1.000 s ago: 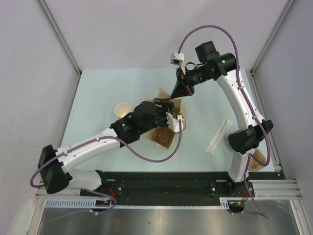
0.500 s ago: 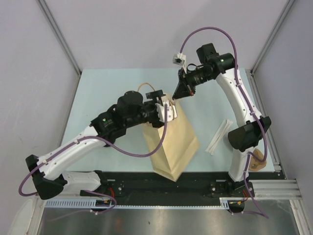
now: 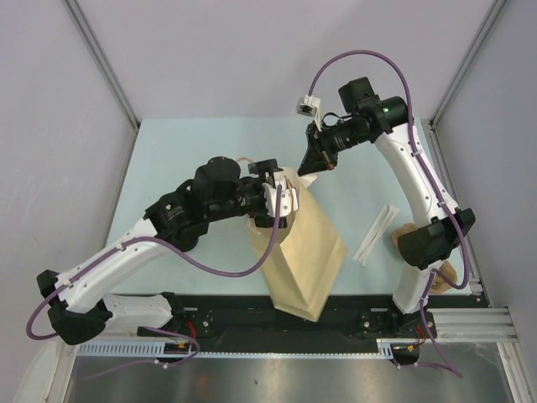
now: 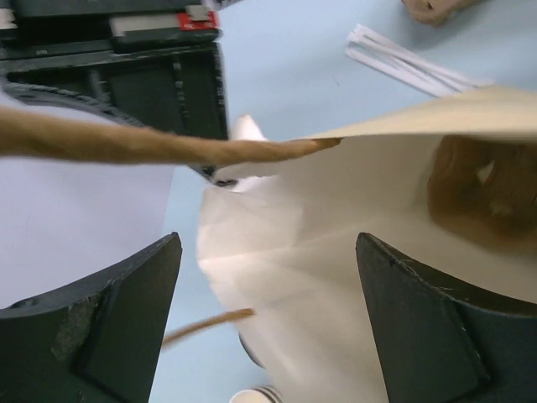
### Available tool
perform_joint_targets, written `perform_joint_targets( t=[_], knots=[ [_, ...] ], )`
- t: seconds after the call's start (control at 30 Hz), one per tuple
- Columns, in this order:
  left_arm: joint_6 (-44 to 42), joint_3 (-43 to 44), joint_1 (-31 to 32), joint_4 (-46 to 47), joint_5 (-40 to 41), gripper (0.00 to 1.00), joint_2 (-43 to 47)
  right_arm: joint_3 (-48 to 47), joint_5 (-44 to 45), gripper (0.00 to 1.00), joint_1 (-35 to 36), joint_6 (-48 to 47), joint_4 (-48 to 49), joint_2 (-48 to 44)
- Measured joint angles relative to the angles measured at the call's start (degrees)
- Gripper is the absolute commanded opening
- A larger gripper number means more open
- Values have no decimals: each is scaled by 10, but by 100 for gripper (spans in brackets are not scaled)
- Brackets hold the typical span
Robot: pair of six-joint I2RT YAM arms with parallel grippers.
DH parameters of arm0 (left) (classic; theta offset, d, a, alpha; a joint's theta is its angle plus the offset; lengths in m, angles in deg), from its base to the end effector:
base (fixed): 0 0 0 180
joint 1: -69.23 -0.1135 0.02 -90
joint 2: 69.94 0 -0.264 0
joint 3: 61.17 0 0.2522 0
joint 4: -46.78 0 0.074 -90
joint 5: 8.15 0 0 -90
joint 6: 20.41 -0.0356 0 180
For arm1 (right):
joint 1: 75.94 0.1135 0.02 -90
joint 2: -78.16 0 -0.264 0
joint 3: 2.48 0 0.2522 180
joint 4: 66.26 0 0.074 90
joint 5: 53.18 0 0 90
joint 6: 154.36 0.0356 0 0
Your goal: Pack the takeout coffee
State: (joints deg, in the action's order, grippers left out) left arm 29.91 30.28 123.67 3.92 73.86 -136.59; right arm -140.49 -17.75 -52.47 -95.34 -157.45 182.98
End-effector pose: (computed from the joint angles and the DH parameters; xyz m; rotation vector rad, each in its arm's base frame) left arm 0.1403 -0.2048 0.4278 1.4504 1.2187 -0.3074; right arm 0.3083 0.1655 0.4265 -1.3538 1.8883 1.1398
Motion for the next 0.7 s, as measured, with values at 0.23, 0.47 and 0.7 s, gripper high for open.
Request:
perform_joint_targets(
  t=[0.23, 0.47, 0.7],
  knots=[
    [-90, 13, 13, -66, -12, 89, -32, 13, 0, 0, 12, 26, 31, -5],
    [-138, 15, 17, -119, 20, 96, -54, 49, -2, 0, 9, 29, 47, -31],
    [-169, 2, 17, -140, 58, 99, -54, 84, -1, 0, 5, 24, 57, -57]
  ],
)
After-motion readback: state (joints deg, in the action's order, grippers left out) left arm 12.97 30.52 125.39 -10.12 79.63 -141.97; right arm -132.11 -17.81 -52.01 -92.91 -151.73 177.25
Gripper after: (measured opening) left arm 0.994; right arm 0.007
